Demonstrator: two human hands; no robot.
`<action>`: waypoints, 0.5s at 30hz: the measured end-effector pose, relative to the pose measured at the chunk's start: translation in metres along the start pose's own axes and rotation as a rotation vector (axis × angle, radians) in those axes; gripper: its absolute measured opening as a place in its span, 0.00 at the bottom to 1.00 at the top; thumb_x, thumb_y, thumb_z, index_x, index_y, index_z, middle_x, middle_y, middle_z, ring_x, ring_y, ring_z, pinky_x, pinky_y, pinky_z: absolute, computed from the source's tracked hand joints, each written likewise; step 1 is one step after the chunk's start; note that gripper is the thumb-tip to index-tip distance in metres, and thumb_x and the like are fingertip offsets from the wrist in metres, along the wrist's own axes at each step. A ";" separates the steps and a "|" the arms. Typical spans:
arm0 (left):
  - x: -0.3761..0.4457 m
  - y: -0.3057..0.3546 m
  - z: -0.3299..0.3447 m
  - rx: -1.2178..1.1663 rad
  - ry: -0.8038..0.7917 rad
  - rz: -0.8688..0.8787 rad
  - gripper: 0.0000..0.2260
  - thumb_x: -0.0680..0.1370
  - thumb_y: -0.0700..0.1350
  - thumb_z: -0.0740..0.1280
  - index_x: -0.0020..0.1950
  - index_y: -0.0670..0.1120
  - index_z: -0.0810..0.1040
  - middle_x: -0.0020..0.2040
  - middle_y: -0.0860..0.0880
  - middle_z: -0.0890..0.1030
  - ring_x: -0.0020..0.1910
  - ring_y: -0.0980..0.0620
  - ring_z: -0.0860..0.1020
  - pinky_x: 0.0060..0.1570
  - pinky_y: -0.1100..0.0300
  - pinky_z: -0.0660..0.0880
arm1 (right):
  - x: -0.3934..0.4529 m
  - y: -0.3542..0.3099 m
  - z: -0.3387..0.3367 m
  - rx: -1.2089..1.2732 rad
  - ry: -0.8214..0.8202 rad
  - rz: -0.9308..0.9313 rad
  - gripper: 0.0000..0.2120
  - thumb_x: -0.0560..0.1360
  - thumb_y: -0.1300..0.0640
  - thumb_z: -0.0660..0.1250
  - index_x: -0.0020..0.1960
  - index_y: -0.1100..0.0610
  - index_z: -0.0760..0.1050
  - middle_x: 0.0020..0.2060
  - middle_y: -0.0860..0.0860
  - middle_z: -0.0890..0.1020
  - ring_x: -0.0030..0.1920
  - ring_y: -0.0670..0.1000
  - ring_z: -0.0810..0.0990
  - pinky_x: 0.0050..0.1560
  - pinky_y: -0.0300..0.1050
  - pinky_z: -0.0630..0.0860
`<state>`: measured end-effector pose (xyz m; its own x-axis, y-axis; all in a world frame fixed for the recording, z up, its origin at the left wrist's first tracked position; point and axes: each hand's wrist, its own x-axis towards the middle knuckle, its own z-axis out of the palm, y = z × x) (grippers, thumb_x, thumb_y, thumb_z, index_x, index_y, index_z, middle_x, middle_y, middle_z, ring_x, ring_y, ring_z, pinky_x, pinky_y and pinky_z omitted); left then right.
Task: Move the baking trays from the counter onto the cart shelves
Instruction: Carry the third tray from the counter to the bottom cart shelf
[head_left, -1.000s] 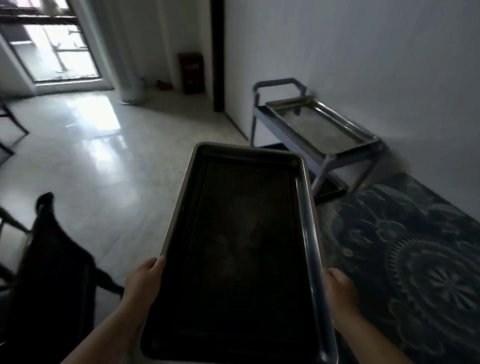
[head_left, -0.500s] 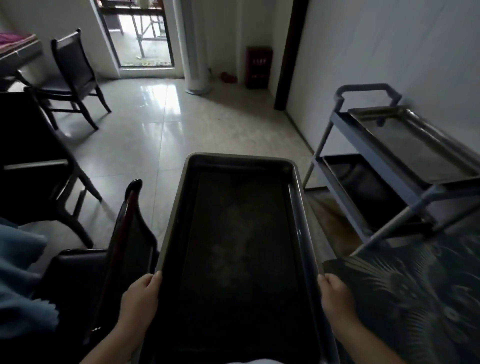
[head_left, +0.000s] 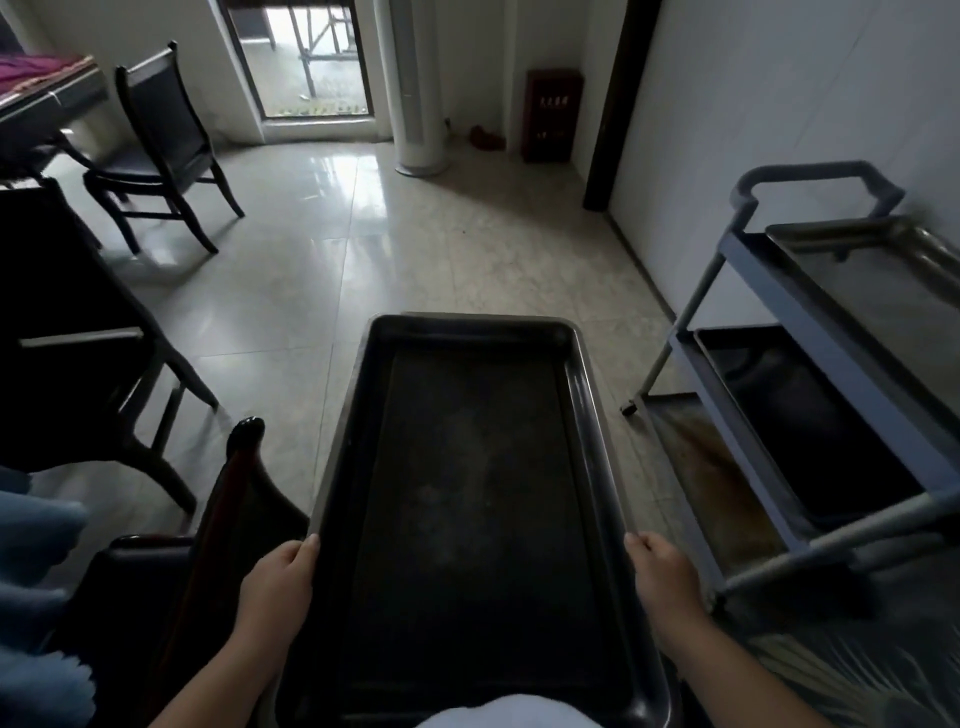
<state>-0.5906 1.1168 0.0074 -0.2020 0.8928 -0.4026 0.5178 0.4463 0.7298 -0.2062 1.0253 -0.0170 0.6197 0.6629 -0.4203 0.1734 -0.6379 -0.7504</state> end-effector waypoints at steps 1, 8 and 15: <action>0.014 0.013 0.006 0.001 0.018 0.011 0.21 0.82 0.52 0.62 0.35 0.41 0.81 0.34 0.41 0.82 0.36 0.40 0.81 0.37 0.49 0.75 | 0.019 -0.010 0.000 0.038 -0.008 0.001 0.17 0.80 0.55 0.62 0.38 0.65 0.74 0.31 0.57 0.74 0.32 0.54 0.73 0.33 0.46 0.67; 0.089 0.089 0.054 -0.013 0.050 0.031 0.17 0.83 0.53 0.61 0.44 0.46 0.85 0.40 0.44 0.85 0.45 0.42 0.83 0.51 0.44 0.79 | 0.130 -0.060 -0.014 0.175 -0.001 0.030 0.15 0.79 0.53 0.63 0.43 0.64 0.77 0.35 0.60 0.79 0.37 0.58 0.78 0.42 0.53 0.77; 0.177 0.152 0.096 0.015 -0.028 0.097 0.17 0.82 0.54 0.61 0.39 0.52 0.83 0.37 0.46 0.85 0.39 0.46 0.83 0.41 0.49 0.79 | 0.205 -0.087 -0.015 0.236 0.100 0.092 0.14 0.77 0.51 0.64 0.36 0.56 0.77 0.31 0.55 0.79 0.35 0.56 0.78 0.40 0.51 0.75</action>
<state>-0.4682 1.3366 -0.0060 -0.1270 0.9294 -0.3464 0.5460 0.3571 0.7579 -0.0830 1.2104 -0.0304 0.6992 0.5565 -0.4488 -0.0636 -0.5769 -0.8143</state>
